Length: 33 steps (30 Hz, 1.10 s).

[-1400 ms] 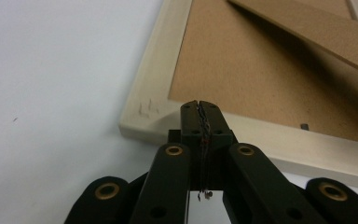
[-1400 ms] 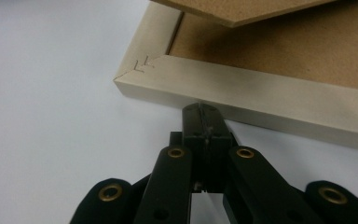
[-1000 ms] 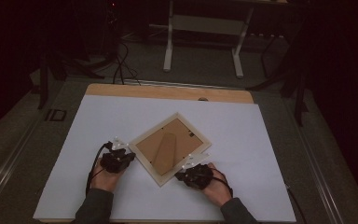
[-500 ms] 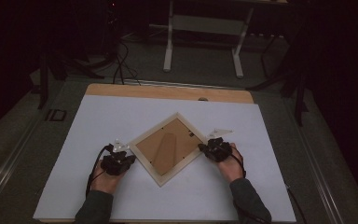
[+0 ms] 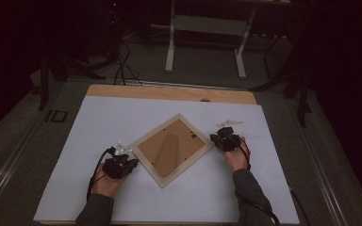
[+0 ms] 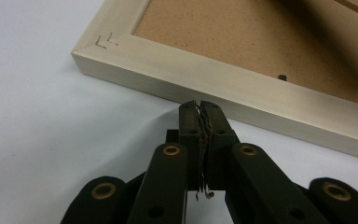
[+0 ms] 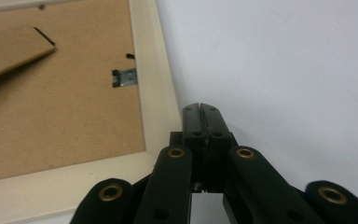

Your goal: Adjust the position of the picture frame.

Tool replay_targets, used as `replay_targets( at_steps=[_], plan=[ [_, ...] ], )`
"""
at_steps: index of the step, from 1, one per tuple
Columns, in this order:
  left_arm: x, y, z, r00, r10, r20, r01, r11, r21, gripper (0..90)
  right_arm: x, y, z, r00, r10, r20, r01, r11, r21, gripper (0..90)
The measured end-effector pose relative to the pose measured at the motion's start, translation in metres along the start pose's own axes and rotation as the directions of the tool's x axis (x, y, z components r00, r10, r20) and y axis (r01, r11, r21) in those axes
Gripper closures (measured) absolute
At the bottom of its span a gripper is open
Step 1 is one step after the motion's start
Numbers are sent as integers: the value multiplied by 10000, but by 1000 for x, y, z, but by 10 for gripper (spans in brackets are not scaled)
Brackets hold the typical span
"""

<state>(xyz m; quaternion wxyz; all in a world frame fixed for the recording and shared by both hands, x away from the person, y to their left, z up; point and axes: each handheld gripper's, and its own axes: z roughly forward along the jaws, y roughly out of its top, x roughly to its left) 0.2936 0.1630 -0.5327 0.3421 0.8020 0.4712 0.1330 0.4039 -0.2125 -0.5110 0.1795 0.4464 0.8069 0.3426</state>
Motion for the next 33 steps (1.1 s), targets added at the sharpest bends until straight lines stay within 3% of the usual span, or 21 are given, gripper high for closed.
replay_targets(
  at_steps=[20, 33],
  plan=[
    [-5, 1, 3, 9999, -107, 116, 107, 9999, -11, 900, -12, -16, 8, 9969, 652, -440, -631, 9969, 473, 900],
    [-8, 8, 10, 9999, 27, -137, -27, 10000, -43, 900, -12, -18, 3, 9986, 374, -376, -348, 9970, 694, 900]
  ],
)
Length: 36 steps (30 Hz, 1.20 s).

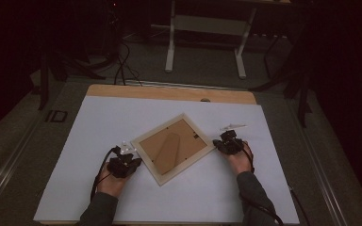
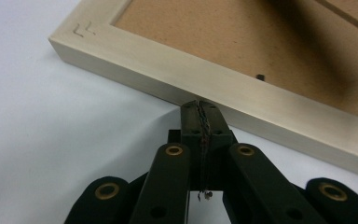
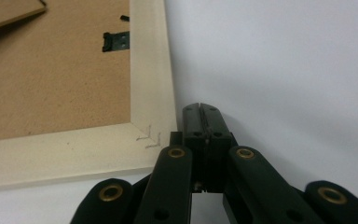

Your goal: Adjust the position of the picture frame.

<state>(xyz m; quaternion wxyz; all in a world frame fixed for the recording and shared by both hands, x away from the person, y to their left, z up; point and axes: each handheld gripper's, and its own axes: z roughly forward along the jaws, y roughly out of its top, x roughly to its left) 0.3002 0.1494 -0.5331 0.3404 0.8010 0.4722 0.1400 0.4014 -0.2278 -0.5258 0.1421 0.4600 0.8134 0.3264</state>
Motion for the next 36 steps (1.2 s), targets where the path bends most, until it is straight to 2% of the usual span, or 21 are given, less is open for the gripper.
replay_targets(
  at_steps=[8, 12, 16, 27, 34, 36],
  plan=[
    [1, 6, 7, 9998, -181, -28, 180, 9998, -121, 900, 3, -2, -4, 9996, -281, -20, 281, 9994, 216, 900],
    [3, 9, 9, 9996, -277, 16, 277, 9995, -120, 900, 3, -4, -6, 9998, -191, -45, 192, 9996, 205, 900],
    [3, 14, 12, 9997, -174, -194, 173, 9998, -31, 900, 2, -8, -9, 9999, -40, -106, 42, 9997, 257, 900],
    [12, 23, 22, 9990, -442, 28, 442, 9989, -172, 900, 3, -24, -22, 9995, 44, -300, -40, 9999, 158, 900],
    [12, 18, 16, 9989, -398, 231, 401, 9991, -100, 900, 12, -35, -28, 9988, -183, -449, 183, 9998, -12, 900],
    [12, 17, 14, 9992, -284, 270, 284, 9996, -20, 900, 15, -36, -29, 9984, -314, -461, 314, 9995, 1, 900]
  ],
)
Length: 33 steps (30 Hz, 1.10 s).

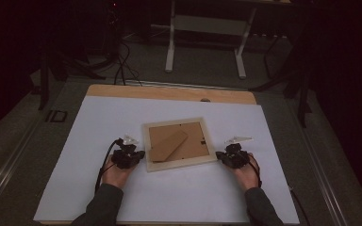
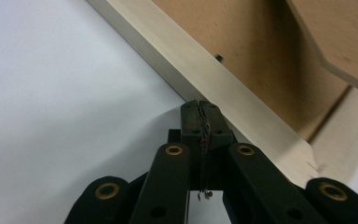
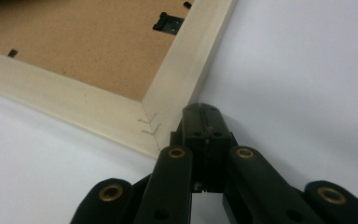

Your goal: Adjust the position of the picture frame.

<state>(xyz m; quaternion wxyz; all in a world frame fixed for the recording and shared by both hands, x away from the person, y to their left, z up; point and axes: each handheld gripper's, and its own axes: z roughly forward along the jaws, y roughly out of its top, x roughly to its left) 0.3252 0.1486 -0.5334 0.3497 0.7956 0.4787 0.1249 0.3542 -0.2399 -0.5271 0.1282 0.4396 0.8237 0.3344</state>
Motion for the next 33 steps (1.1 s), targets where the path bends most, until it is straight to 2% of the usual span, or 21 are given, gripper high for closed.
replay_targets(
  at_steps=[5, 13, 22, 27, 31, 33],
  plan=[
    [3, -3, -4, 10000, 17, 49, -17, 10000, 55, 900, 7, -4, -1, 9999, -122, -123, 120, 9999, -90, 900],
    [10, -4, -3, 9997, -196, 155, 198, 9997, -112, 900, 14, -12, -4, 9993, 175, -342, -189, 9990, -402, 900],
    [16, -2, 1, 9974, -656, 309, 666, 9973, -319, 900, 18, -14, -5, 9989, 312, -349, -326, 9987, -399, 900],
    [17, 0, 3, 9967, -793, 186, 800, 9959, -414, 900, 20, -14, -4, 9986, 427, -324, -440, 9982, -413, 900],
    [18, 5, 5, 9966, -817, -136, 812, 9961, -337, 900, 20, -13, -3, 9979, 548, -354, -563, 9975, -433, 900],
    [19, 6, 6, 9956, -928, -103, 924, 9950, -373, 900, 20, -13, -2, 9973, 631, -378, -649, 9967, -488, 900]
  ],
)
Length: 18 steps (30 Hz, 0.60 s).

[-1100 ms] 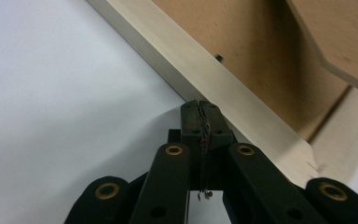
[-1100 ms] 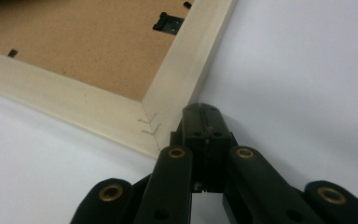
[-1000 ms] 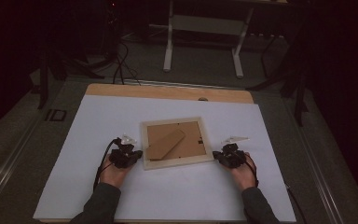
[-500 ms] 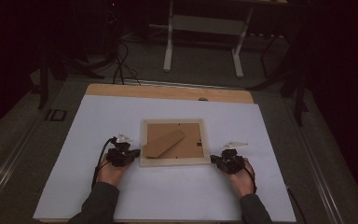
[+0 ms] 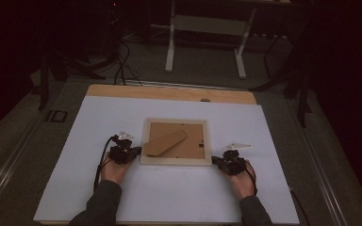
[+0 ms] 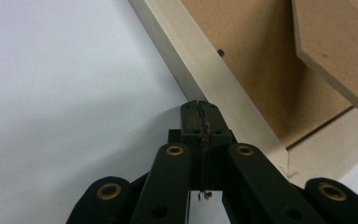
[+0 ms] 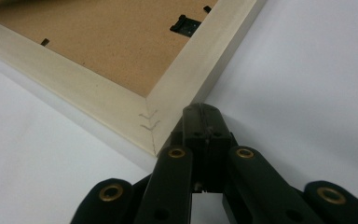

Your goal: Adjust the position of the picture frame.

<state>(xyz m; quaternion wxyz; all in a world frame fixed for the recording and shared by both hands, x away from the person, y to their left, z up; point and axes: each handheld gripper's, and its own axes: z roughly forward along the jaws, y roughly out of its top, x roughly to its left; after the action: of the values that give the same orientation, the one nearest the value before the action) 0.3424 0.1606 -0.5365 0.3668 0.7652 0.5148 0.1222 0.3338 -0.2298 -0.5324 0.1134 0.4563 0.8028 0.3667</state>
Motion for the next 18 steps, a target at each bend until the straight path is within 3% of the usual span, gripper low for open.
replay_targets(
  at_steps=[4, 18],
  plan=[
    [-1, 0, 0, 10000, -49, -81, 49, 10000, -18, 900, -2, 1, 2, 9998, 217, -16, -217, 9997, -79, 900],
    [-3, -3, -2, 9995, -291, -75, 290, 9996, -40, 900, -2, 4, 4, 9997, 218, 118, -217, 9997, -87, 900]
  ],
)
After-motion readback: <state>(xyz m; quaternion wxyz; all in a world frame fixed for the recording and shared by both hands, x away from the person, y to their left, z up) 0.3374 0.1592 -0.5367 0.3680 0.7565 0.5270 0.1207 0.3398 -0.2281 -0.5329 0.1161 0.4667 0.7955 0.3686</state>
